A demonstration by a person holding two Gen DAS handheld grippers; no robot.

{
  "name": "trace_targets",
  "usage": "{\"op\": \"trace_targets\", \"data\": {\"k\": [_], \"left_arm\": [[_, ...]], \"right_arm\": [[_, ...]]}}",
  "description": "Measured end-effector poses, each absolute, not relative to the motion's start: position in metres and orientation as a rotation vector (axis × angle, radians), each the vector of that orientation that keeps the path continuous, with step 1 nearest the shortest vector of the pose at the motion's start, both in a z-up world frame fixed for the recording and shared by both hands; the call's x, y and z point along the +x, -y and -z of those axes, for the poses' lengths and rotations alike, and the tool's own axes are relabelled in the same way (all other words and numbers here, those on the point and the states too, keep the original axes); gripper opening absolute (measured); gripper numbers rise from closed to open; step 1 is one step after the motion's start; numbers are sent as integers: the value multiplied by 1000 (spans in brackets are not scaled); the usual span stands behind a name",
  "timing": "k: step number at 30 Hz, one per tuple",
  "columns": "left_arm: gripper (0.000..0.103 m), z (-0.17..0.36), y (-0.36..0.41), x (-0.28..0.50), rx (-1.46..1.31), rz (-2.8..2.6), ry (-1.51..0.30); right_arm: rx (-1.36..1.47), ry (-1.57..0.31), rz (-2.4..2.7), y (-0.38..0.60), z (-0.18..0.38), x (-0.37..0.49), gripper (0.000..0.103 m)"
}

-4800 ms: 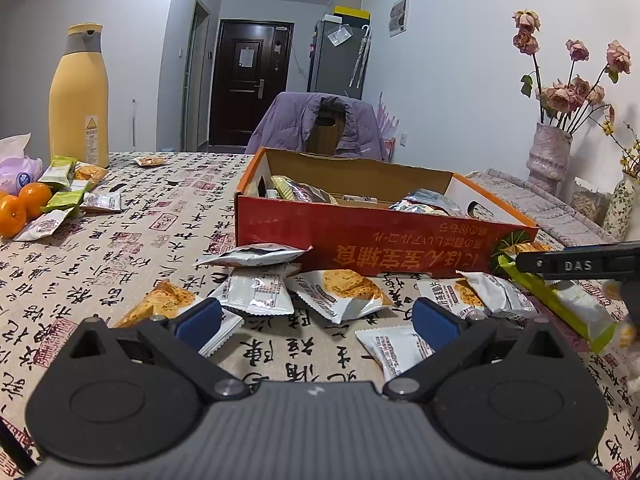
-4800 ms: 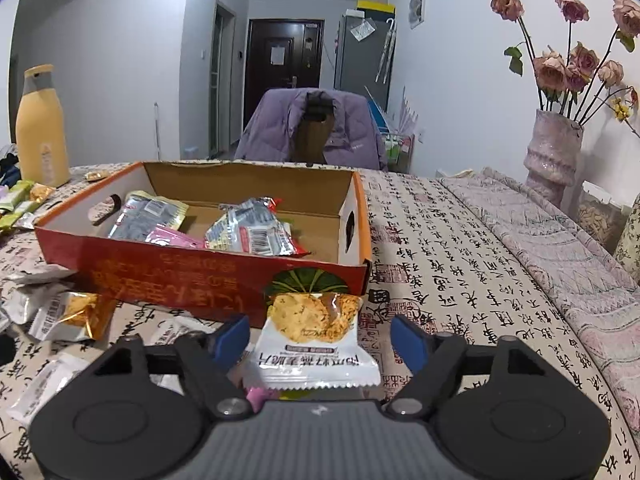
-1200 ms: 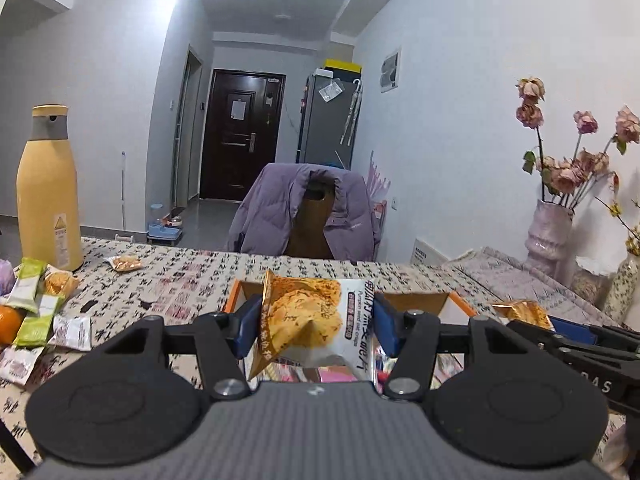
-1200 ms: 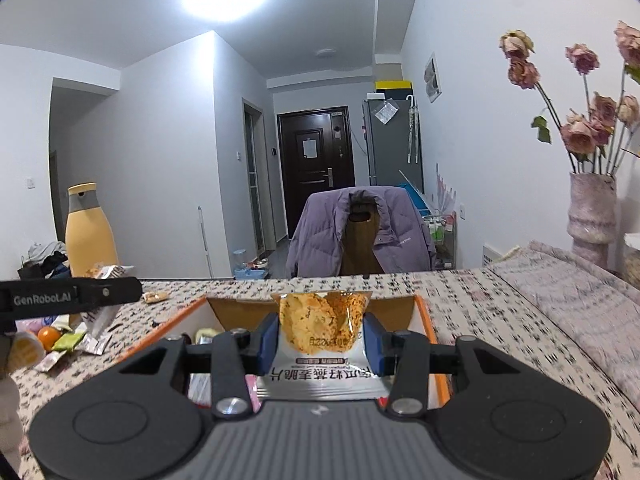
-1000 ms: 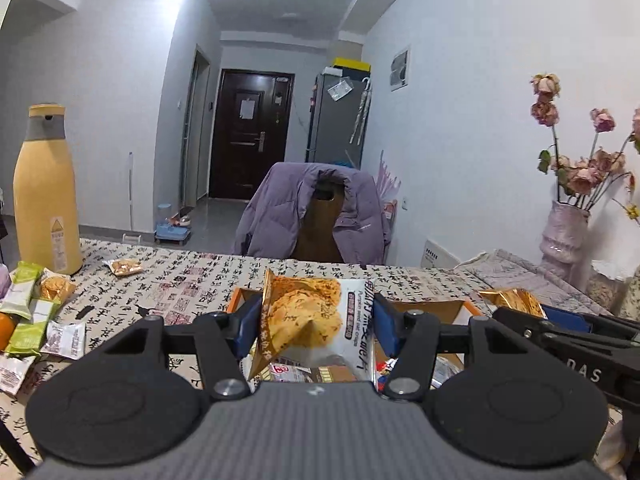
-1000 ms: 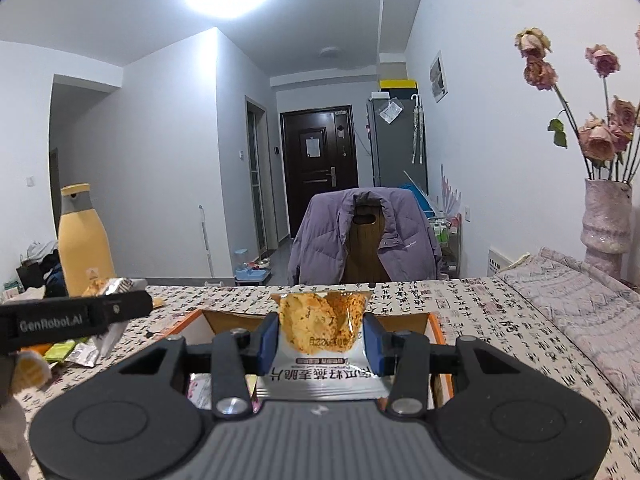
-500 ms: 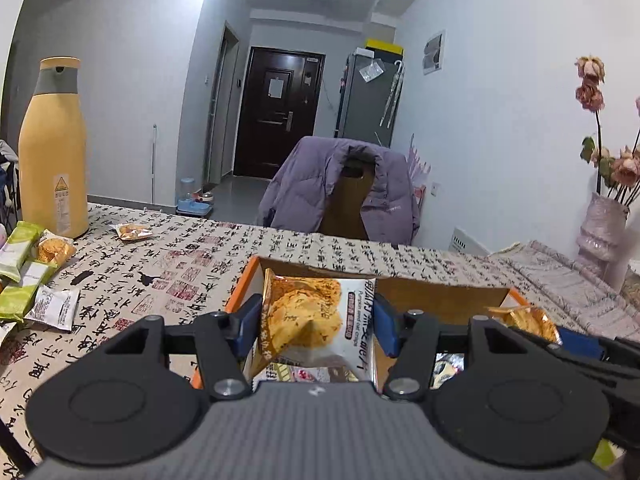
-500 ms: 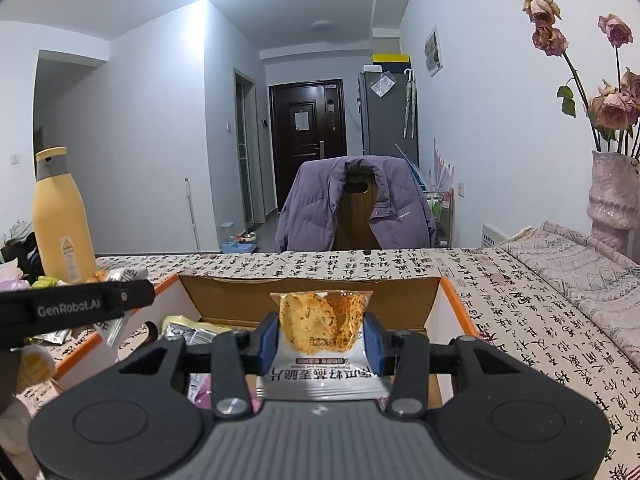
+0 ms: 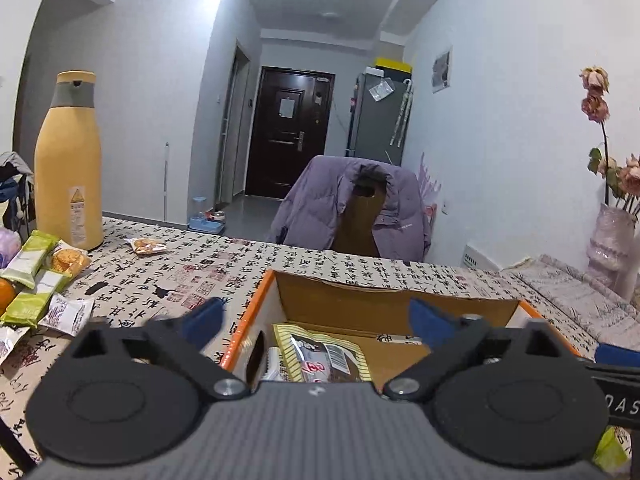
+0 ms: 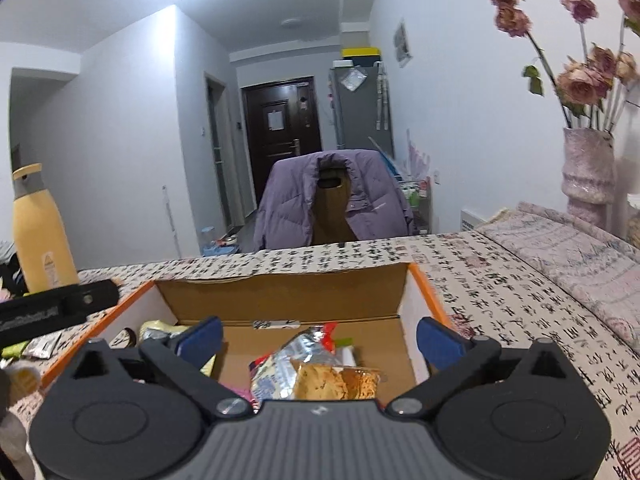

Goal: Organize snacks
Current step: 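Withdraw both tools from the box back over the snack pile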

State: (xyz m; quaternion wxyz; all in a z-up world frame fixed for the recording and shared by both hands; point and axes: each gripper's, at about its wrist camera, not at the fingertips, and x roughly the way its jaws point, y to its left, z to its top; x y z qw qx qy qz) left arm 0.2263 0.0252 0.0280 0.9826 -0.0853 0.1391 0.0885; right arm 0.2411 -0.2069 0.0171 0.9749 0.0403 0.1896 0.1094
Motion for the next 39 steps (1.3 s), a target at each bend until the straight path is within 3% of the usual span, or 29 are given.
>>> {"op": "trace_targets", "data": {"k": [21,39], "left_arm": [[103,-45,-29,224,-218,-176,-314],[103,-51,-36,154,-164,-110,-324]], "right_arm": [[74,-375,-228,212,-39,228,103],[-24,-409,-285,225,-39,170,103]]}}
